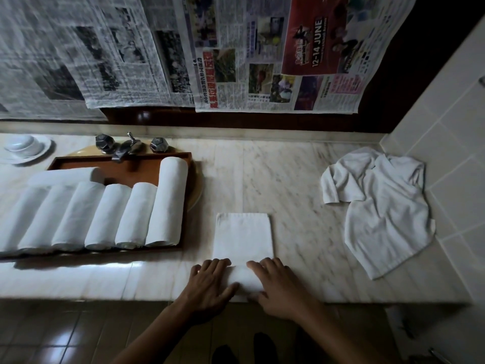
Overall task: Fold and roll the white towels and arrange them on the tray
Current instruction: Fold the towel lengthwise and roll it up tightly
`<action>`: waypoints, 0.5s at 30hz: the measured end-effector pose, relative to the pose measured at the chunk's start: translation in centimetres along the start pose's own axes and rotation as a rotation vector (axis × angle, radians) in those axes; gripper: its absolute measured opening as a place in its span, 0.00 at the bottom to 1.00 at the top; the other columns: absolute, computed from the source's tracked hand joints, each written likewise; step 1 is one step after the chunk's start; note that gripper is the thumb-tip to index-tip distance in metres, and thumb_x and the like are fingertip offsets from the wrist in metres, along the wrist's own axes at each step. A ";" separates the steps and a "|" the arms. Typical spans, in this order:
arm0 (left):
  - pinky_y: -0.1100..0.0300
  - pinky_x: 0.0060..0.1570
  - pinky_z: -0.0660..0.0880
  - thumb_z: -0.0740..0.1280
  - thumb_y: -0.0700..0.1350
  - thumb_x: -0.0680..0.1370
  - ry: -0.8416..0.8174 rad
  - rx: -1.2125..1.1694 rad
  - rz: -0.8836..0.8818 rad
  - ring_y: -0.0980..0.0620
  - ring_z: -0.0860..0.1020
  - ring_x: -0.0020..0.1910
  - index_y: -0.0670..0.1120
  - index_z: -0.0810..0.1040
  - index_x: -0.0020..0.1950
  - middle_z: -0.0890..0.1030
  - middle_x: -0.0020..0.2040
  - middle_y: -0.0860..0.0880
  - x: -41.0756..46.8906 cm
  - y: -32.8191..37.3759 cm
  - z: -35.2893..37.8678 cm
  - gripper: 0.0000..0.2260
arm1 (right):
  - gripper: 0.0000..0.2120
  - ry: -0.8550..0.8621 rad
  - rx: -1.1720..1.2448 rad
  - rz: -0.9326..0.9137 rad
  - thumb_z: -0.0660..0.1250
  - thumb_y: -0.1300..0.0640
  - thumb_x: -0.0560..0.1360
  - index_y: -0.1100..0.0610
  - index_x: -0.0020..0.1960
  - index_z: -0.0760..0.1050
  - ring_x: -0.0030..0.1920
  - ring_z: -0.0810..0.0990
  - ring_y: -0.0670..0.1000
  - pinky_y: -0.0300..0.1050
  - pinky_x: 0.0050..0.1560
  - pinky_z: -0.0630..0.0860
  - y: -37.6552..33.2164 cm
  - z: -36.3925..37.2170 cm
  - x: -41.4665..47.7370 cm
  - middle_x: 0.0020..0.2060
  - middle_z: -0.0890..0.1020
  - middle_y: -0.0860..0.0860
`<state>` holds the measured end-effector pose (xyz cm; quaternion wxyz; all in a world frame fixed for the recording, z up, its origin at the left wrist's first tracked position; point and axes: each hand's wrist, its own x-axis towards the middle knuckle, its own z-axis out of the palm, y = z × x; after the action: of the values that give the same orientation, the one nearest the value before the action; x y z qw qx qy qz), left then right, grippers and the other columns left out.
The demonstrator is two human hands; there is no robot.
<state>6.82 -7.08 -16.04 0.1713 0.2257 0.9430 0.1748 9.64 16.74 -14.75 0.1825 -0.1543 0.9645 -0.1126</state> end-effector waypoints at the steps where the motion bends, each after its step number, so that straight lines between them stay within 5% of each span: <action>1: 0.50 0.67 0.64 0.44 0.71 0.79 0.000 -0.019 -0.006 0.55 0.68 0.64 0.54 0.66 0.72 0.71 0.67 0.56 0.0 0.0 -0.1 0.31 | 0.33 -0.002 0.011 0.010 0.56 0.36 0.77 0.46 0.79 0.54 0.70 0.65 0.55 0.55 0.67 0.68 0.0 -0.1 0.0 0.70 0.66 0.49; 5: 0.49 0.62 0.66 0.40 0.70 0.78 -0.014 -0.024 -0.042 0.55 0.69 0.57 0.57 0.67 0.66 0.70 0.59 0.58 0.6 0.1 -0.2 0.28 | 0.28 0.019 0.102 0.058 0.50 0.35 0.81 0.48 0.75 0.60 0.69 0.66 0.53 0.54 0.67 0.67 -0.1 -0.5 0.3 0.71 0.69 0.48; 9: 0.49 0.61 0.65 0.36 0.78 0.72 -0.029 -0.010 -0.069 0.54 0.69 0.58 0.57 0.69 0.65 0.72 0.59 0.58 1.6 0.0 -0.6 0.38 | 0.23 0.151 0.075 0.064 0.52 0.38 0.83 0.50 0.71 0.68 0.67 0.70 0.52 0.52 0.67 0.69 -0.6 0.1 0.3 0.68 0.73 0.48; 15: 0.48 0.63 0.65 0.45 0.75 0.73 -0.127 -0.075 -0.176 0.50 0.71 0.63 0.56 0.71 0.66 0.74 0.61 0.55 3.0 0.2 -1.7 0.33 | 0.24 0.424 -0.009 -0.013 0.67 0.53 0.76 0.53 0.71 0.73 0.67 0.74 0.57 0.58 0.69 0.71 -3.1 2.3 -0.7 0.67 0.76 0.54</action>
<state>3.67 -5.86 -15.14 0.2537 0.1463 0.9391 0.1796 11.95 13.69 -15.80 -0.0260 -0.1342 0.9808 -0.1393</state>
